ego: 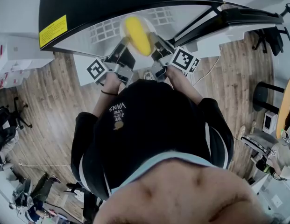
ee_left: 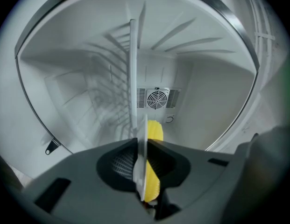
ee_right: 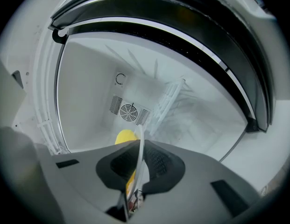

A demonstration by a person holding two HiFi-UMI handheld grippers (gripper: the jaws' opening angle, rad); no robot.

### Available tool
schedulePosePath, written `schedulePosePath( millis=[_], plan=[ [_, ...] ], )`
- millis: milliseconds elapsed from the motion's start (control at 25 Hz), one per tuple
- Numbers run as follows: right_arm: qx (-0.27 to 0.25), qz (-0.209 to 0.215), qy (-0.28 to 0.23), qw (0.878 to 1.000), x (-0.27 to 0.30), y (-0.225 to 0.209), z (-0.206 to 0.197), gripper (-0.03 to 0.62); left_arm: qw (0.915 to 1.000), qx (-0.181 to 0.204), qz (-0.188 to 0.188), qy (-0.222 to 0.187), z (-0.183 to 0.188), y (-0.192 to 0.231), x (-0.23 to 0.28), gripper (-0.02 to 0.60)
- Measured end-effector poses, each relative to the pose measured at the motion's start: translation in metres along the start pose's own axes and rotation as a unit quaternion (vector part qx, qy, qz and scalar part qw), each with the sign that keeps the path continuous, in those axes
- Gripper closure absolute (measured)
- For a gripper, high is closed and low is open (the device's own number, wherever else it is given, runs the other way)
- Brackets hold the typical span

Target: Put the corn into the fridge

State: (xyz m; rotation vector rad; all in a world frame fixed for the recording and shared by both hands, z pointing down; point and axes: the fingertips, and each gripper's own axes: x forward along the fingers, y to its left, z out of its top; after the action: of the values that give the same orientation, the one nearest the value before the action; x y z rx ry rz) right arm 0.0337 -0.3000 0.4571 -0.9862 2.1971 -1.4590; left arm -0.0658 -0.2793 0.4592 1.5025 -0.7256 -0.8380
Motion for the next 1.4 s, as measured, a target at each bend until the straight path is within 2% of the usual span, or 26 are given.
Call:
schedulePosePath(
  millis=[600, 960, 1240, 1400],
  plan=[
    [-0.003, 0.014, 0.007, 1.000, 0.012, -0.001, 0.013, 0.568, 0.9984, -0.048, 0.005, -0.029, 0.003, 0.000, 0.006, 0.535],
    [-0.005, 0.022, 0.006, 1.000, 0.014, -0.002, 0.017, 0.567, 0.9968, -0.054, 0.016, -0.057, 0.003, 0.002, 0.010, 0.534],
    [-0.005, 0.026, 0.002, 1.000, 0.014, -0.001, 0.022, 0.567, 0.9954, -0.070, 0.017, -0.063, 0.001, 0.002, 0.012, 0.535],
    [-0.004, 0.034, 0.000, 0.999, 0.016, 0.001, 0.028, 0.532, 0.9945, -0.077, 0.017, -0.069, 0.001, 0.002, 0.013, 0.534]
  ],
)
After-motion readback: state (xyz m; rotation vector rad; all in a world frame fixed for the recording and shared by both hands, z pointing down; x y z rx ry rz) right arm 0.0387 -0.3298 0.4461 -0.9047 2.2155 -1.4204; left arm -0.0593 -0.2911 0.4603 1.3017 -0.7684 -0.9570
